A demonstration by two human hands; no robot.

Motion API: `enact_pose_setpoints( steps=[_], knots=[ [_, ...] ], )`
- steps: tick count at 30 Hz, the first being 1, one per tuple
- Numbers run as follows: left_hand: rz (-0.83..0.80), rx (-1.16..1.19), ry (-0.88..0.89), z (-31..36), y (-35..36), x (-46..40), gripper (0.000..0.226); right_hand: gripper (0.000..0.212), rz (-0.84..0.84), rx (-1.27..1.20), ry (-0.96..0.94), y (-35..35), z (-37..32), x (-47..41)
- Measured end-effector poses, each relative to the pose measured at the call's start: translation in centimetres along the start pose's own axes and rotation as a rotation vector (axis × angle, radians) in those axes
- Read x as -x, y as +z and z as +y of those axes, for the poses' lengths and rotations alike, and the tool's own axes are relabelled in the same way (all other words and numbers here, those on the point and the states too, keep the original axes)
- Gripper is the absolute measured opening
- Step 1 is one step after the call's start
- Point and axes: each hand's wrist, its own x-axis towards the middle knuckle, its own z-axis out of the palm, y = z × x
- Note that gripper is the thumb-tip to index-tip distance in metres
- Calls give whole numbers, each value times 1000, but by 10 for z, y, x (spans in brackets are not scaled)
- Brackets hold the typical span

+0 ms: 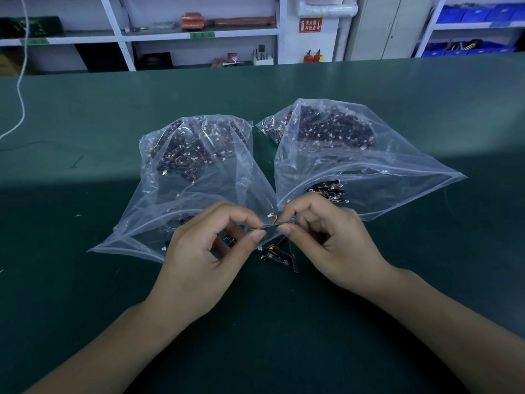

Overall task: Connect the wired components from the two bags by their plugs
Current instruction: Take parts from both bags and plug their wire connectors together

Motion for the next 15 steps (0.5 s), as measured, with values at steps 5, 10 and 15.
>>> enact_pose_setpoints(
  steps=[5, 10, 15],
  knots=[
    [-8, -27, 12, -1, -3, -1, 5, 5, -70, 10, -10, 0, 3, 1],
    [4, -89, -9, -1, -2, 1, 24, 4, -23, 101, -16, -15, 13, -4],
    [1, -142, 64, -1, -4, 2, 18, 5, 67, 352, 33, -43, 34, -10]
  ],
)
